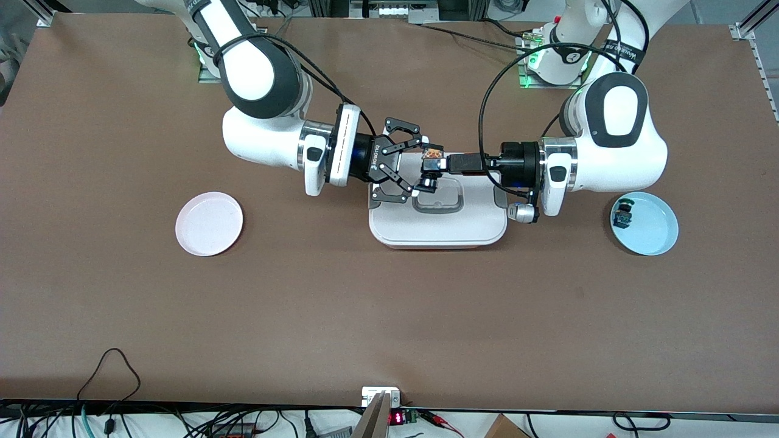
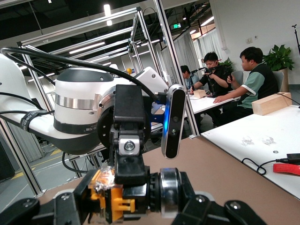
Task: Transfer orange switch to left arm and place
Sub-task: 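Grasp the switch with the left gripper and open the right gripper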
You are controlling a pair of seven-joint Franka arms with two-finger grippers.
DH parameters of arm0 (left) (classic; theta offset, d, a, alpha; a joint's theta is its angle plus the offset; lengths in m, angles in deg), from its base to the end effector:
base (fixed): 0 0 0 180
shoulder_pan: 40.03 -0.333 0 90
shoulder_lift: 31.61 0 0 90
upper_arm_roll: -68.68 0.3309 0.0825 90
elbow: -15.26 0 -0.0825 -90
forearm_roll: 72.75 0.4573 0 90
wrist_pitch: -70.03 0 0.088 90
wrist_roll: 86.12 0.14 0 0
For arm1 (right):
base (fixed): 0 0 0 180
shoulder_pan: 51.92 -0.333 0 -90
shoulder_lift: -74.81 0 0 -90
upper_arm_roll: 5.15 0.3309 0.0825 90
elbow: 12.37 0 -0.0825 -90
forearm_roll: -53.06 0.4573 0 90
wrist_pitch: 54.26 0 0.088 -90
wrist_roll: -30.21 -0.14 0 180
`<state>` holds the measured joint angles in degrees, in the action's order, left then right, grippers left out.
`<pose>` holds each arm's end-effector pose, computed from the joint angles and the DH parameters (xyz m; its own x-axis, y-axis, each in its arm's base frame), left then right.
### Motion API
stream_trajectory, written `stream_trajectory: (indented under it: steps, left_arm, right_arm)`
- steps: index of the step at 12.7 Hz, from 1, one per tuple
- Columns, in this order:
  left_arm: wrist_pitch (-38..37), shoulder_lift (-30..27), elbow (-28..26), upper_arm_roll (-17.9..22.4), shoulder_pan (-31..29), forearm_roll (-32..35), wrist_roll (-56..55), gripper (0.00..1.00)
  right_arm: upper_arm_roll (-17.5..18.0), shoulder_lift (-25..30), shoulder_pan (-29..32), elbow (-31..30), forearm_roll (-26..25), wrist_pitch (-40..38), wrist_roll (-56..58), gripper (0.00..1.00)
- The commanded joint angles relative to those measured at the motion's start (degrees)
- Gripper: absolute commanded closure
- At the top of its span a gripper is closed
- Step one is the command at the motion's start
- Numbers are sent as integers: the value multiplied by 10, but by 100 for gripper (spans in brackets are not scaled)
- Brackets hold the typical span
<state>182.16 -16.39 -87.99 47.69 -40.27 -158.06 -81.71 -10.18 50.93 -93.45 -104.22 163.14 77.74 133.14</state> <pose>0.6469 -0.3291 0.4350 0.9311 0.0167 -0.3644 0.3624 -0.1581 0.9185 0.6178 0.5214 0.4225 0.3111 0.0332 0.9498 0.9381 -0.1712 -0.3012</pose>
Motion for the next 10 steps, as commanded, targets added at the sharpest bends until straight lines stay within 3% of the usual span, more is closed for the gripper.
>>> stream_trajectory:
  steps: [1, 6, 10]
  left_arm:
    - [-9, -22, -12, -2, -9, -10, 8, 92]
    - [-13, -22, -12, 3, -9, -3, 23, 95]
    - [-49, -22, 4, 4, -34, 137, 24, 95]
  right_arm:
    - [-3, -11, 0, 12, -16, 12, -11, 0]
    - [-4, -12, 20, 18, -69, 5, -63, 0]
    - [-4, 0, 86, 14, -186, -106, -120, 0]
